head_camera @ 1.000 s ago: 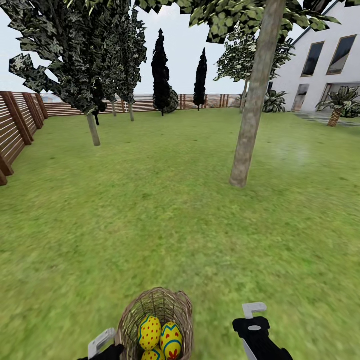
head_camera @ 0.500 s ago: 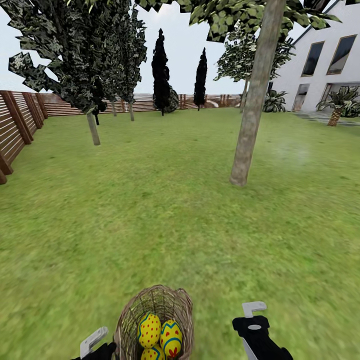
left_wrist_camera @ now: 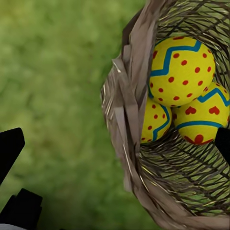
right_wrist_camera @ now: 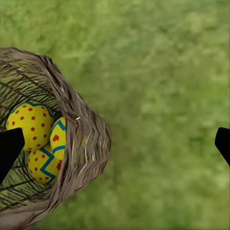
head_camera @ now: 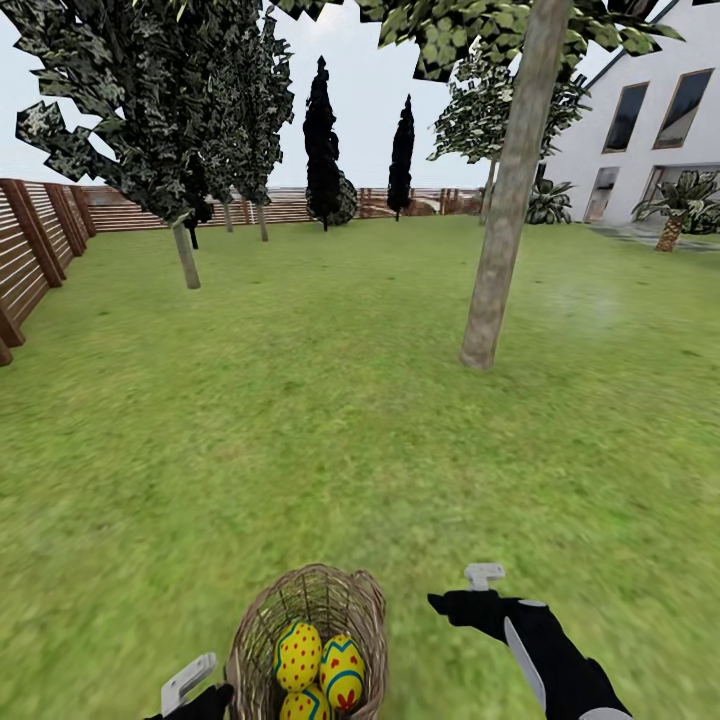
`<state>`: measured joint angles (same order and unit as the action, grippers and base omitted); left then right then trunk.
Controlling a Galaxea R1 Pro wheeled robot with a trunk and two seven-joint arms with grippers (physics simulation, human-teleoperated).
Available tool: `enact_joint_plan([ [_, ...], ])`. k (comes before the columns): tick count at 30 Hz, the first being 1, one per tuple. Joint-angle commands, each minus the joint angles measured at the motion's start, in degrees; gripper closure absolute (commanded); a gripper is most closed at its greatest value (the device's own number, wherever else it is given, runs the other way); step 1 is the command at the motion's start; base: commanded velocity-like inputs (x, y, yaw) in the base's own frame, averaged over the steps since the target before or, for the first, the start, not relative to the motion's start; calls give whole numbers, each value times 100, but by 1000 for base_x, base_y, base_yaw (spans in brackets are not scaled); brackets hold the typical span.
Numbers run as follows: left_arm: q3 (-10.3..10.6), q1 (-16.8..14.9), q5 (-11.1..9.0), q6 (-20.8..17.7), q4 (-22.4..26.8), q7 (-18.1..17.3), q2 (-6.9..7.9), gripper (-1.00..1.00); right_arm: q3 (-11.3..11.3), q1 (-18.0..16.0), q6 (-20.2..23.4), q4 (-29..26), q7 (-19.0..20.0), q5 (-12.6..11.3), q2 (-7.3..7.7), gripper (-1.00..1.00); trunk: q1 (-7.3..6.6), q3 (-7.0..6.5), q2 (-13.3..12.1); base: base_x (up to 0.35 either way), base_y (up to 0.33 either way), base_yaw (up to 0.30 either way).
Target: Take the three Easter eggs out of the wicker basket on the lawn in the garden, then place them on the lawn next to a single tree (choose any tree) so that all three eggs are next to the same tree and none are left in the basket.
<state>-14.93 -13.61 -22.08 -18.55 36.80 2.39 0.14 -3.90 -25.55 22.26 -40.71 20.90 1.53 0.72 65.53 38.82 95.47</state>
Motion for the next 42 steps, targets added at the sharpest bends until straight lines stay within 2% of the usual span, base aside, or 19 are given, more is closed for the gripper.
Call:
enact_joint_plan([
  [1, -1, -1, -60, -34, 11, 25, -6, -100, -25, -2, 36, -13, 40, 15, -2, -100, 22, 24, 44, 0, 0, 0],
  [4, 6, -1, -60, -30, 11, 19, -28, -100, -34, -2, 40, -47, 40, 13, 9, -100, 88, 78, 165, 0, 0, 0],
  [8, 9, -1, -60, 12, 18, 16, -51, -100, -107, -2, 41, -82, 37, -16, 243, -100, 176, 150, 325, 0, 0, 0],
  [10, 13, -1, -60, 98, 15, 16, -55, -100, -299, -2, 41, -113, 37, -24, 311, -100, 220, 186, 405, 0, 0, 0],
  [14, 23, -1, -60, 232, 15, 12, -69, -100, -931, -2, 41, -232, 37, -17, 359, -100, 308, 257, 566, 0, 0, 0],
  [17, 21, -1, -60, 250, 39, -3, -68, -100, -1111, -2, 41, -260, 37, -14, 366, -100, 374, 311, 686, 0, 0, 0],
  [21, 17, -1, -63, 255, 78, -16, -60, -100, -1162, -2, 41, -259, 44, -11, 355, -100, 461, 383, 846, 0, 0, 0],
  [42, 7, -1, -68, 344, 75, -10, -111, -100, -1140, -2, 41, -262, 58, -4, 350, -100, 923, 760, 1689, 0, 0, 0],
])
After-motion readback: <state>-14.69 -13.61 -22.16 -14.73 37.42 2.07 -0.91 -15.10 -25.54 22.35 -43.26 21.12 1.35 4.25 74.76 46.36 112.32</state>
